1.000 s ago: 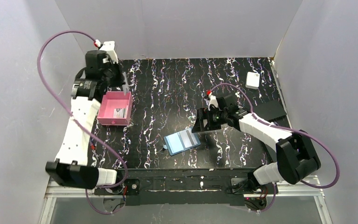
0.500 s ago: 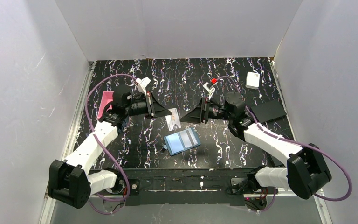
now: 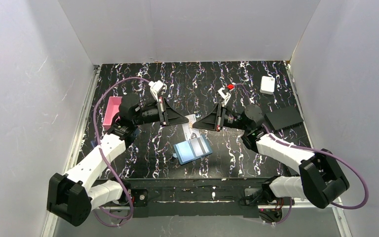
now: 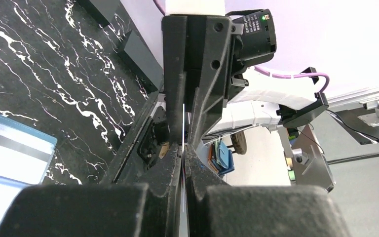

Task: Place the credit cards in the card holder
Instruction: Insert the credit card into the card holder.

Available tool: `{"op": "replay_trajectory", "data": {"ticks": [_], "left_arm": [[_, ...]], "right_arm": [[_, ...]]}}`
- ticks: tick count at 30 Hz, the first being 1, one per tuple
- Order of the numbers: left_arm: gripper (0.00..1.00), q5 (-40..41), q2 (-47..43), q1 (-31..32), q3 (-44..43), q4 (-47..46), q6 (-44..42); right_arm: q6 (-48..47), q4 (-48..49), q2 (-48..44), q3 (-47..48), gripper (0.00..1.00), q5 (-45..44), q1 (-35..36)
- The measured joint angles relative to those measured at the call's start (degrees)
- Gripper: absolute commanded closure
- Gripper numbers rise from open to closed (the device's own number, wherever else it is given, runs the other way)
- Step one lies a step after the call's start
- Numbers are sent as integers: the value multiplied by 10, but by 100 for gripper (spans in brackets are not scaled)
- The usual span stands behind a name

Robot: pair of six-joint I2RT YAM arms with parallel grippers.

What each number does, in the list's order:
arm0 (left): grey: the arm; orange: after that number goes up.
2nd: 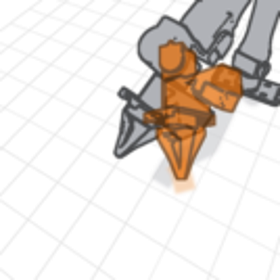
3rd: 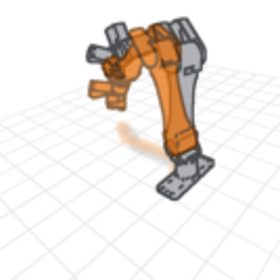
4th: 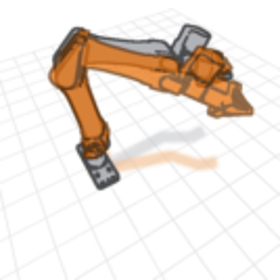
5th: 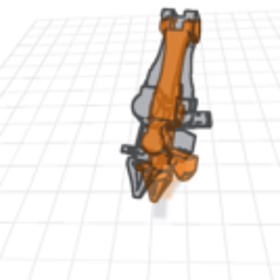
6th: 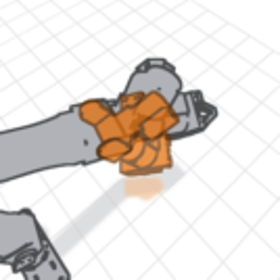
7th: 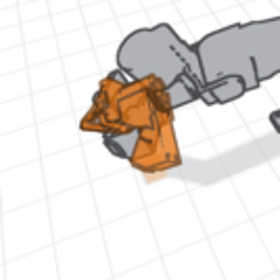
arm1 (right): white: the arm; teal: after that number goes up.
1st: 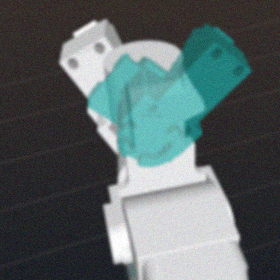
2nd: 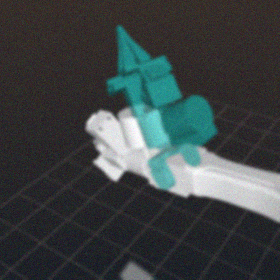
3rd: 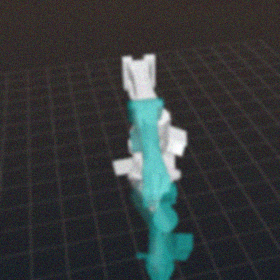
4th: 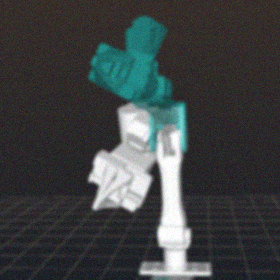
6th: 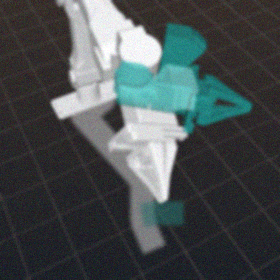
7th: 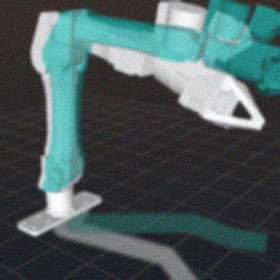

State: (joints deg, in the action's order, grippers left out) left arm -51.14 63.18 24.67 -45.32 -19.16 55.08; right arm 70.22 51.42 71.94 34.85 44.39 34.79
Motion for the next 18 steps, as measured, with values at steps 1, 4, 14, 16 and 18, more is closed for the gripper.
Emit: {"op": "replay_trajectory", "data": {"ticks": [1,4,14,16,18], "left_arm": [[75,3,2,3,0,-3,4],[42,22,2,5,12,-14,27],[64,98,-59,30,101,-45,107],[72,107,-56,44,102,-57,116],[89,114,-53,56,102,-69,122]], "right_arm": [[11,14,3,-1,99,0,0],[39,42,9,-3,99,3,-5],[82,77,13,-18,99,0,-29],[88,84,13,-20,99,-1,-29],[91,88,14,-21,99,-1,-29]]}}
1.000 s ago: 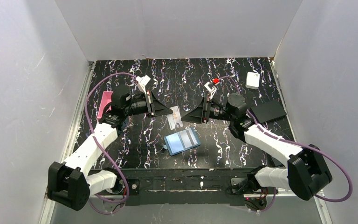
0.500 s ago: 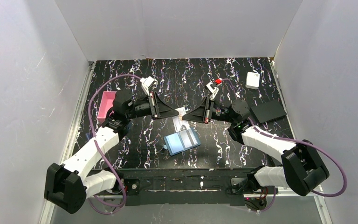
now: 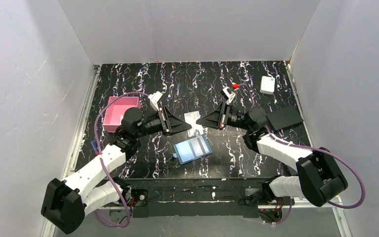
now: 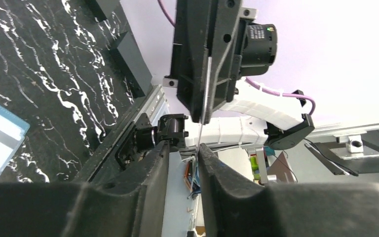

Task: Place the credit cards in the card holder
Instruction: Insert the credit card into the card holder.

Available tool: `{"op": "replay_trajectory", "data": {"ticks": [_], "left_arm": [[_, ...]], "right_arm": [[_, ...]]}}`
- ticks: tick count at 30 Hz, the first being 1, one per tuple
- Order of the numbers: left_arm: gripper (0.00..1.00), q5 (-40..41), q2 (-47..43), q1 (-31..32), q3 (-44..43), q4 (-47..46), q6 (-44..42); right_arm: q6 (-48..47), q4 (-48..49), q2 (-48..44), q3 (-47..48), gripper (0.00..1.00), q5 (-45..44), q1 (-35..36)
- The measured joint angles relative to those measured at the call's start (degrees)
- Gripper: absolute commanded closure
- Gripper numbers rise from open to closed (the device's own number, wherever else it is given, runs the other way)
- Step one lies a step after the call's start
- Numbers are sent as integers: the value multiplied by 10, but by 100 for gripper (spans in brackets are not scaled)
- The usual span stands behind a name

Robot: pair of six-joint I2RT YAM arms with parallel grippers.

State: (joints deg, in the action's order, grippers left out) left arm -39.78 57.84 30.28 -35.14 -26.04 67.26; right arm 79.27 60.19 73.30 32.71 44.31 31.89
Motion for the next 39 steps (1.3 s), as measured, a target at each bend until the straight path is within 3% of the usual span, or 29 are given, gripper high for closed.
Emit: {"op": "replay_trajectory", "data": {"ticks": [1,2,5,6,8,12,18,23,29,39], "left_arm": [[96,2,1,5,0,-6,1],[100,3,3,9,0,-11,2],[100,11,6,17,0,-13,-5],[100,19,6,18,0,-2,-9],[100,53,1,21,0,51,-24],[100,138,-12,31,2,199,-64],[100,192,-8,56,50,253,-77],[100,212,35,81,70,240,-82],[100,221,71,83,75,219,-95],[100,210,141,83,88,137,-92]], "right_arm": [[0,0,0,-1,97,0,0],[-1,-2,0,-4,88,0,0],[-27,-46,-3,-6,43,-2,-3],[-61,-96,-10,-1,35,-10,-6],[-173,-269,-28,32,32,-51,-10],[-380,-541,-28,116,44,-163,-17],[-525,-683,40,124,62,-180,-8],[-556,-689,92,121,79,-160,19],[-567,-658,136,119,89,-150,31],[-580,-629,162,108,95,-177,31]]}}
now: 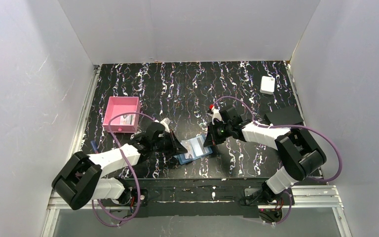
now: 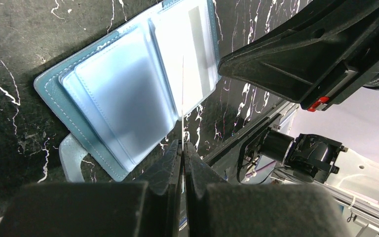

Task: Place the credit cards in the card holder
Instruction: Insert the credit card into the card holder.

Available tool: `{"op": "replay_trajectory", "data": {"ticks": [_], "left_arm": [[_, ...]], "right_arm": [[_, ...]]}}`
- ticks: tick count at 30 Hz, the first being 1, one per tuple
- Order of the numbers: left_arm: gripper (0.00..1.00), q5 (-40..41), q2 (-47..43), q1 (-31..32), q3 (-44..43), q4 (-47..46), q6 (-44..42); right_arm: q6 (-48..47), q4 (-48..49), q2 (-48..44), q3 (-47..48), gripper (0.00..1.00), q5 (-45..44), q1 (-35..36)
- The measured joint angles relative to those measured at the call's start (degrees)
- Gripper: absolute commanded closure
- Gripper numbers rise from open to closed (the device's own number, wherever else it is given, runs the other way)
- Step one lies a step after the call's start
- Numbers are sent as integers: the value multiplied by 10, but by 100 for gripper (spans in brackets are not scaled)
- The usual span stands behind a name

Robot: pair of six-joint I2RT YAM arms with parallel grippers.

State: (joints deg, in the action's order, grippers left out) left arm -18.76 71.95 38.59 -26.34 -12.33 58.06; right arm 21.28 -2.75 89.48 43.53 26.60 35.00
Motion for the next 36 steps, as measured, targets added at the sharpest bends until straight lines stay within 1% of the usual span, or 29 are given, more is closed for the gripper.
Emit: {"op": "replay_trajectory", "data": {"ticks": [9,16,22,36], "left_arm": [[100,-4,20,0,17,-41,3],[100,-12,26,0,24,-64,14],[100,-31,63,0,26,-89,41],[100,-45,64,0,34,-104,79]], "right_arm": [[-8,4,12,-2,96,-23,0],[-8,10,19,-2,96,-23,0],[-8,12,20,-2,96,-23,0],[-7,15,20,-5,97,-23,0]]}}
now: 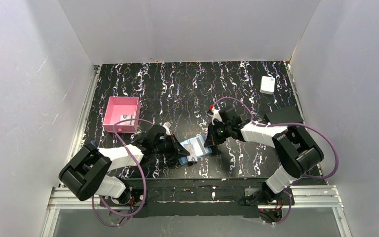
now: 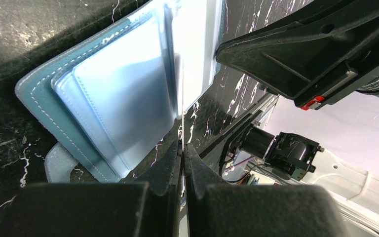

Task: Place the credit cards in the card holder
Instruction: Insert the credit card into the card holder.

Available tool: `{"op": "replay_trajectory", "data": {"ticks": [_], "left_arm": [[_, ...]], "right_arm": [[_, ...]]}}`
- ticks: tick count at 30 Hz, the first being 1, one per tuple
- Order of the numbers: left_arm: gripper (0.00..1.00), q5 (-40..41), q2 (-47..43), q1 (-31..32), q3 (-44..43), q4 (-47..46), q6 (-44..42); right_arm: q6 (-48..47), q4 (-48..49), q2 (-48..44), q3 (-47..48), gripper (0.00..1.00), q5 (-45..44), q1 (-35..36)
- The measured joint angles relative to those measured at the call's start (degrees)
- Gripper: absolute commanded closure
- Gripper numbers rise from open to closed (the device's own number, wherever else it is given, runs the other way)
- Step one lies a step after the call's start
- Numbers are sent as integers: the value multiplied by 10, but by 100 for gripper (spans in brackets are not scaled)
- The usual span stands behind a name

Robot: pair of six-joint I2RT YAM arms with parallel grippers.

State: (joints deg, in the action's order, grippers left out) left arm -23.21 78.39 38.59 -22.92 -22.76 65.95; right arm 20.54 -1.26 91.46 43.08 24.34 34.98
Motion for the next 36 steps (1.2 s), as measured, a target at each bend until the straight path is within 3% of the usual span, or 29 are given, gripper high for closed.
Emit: {"op": "replay_trajectory", "data": {"ticks": [36], "left_arm": [[100,-14,17,-2,4,-4,-3]], "right_arm": [[0,2,0,-2,98,5,0]]}}
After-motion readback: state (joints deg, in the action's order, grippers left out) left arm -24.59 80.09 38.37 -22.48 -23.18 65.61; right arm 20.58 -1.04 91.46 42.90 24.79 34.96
